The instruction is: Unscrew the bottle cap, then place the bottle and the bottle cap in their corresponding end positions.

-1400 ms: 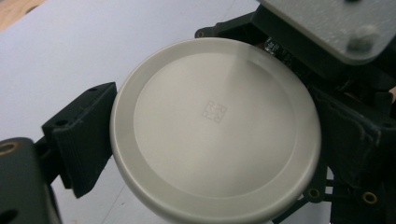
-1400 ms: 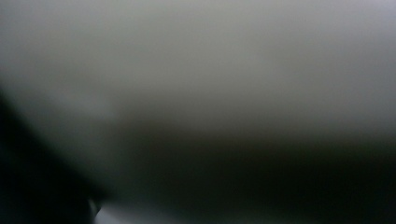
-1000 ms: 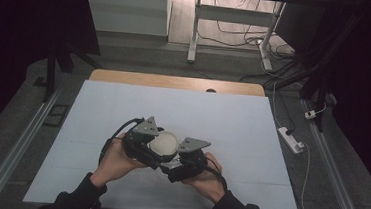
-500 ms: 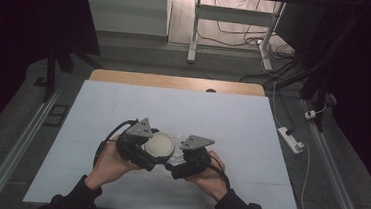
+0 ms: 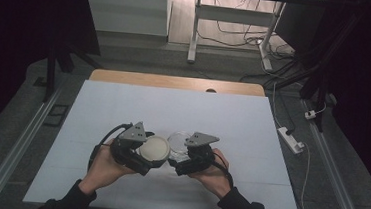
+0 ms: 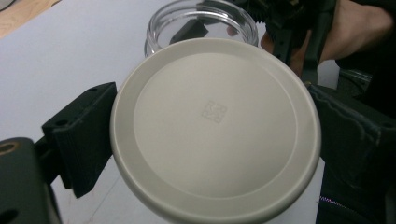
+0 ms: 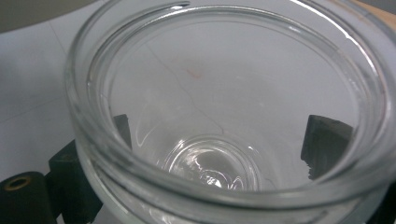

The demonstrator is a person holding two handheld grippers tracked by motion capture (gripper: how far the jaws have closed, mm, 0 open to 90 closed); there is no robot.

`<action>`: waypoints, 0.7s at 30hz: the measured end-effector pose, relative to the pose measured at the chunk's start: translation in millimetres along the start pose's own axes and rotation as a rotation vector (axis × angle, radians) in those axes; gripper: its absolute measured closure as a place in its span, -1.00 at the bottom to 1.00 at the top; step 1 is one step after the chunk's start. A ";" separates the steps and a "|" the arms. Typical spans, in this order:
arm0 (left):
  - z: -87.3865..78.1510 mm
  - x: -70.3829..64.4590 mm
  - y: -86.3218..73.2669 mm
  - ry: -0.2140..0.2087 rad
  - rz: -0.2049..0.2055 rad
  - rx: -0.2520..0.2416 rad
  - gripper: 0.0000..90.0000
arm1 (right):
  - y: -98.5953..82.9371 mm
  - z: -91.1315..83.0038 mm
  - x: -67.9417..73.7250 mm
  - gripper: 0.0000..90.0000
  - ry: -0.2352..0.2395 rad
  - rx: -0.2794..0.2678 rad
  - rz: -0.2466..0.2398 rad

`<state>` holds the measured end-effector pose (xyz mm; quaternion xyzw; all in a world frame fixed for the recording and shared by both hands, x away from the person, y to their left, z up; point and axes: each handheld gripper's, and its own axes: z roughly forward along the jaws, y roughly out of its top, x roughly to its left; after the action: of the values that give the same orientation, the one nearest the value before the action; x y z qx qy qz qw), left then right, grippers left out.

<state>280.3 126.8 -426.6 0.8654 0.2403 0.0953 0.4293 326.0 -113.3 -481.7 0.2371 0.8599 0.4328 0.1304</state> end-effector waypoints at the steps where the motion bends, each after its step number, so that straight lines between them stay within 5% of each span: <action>1: -0.2 -0.2 -1.0 0.000 -0.003 0.000 -0.82 | 0.2 -0.3 -0.9 -0.86 -0.002 -0.002 0.000; 21: 9.8 -7.3 -13.4 -0.020 0.022 0.018 -0.82 | 7.6 -0.4 -20.5 -0.86 -0.036 -0.016 0.026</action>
<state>273.1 123.2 -442.8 0.8728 0.2273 0.0890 0.4227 345.5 -120.4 -475.0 0.2550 0.8507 0.4370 0.1422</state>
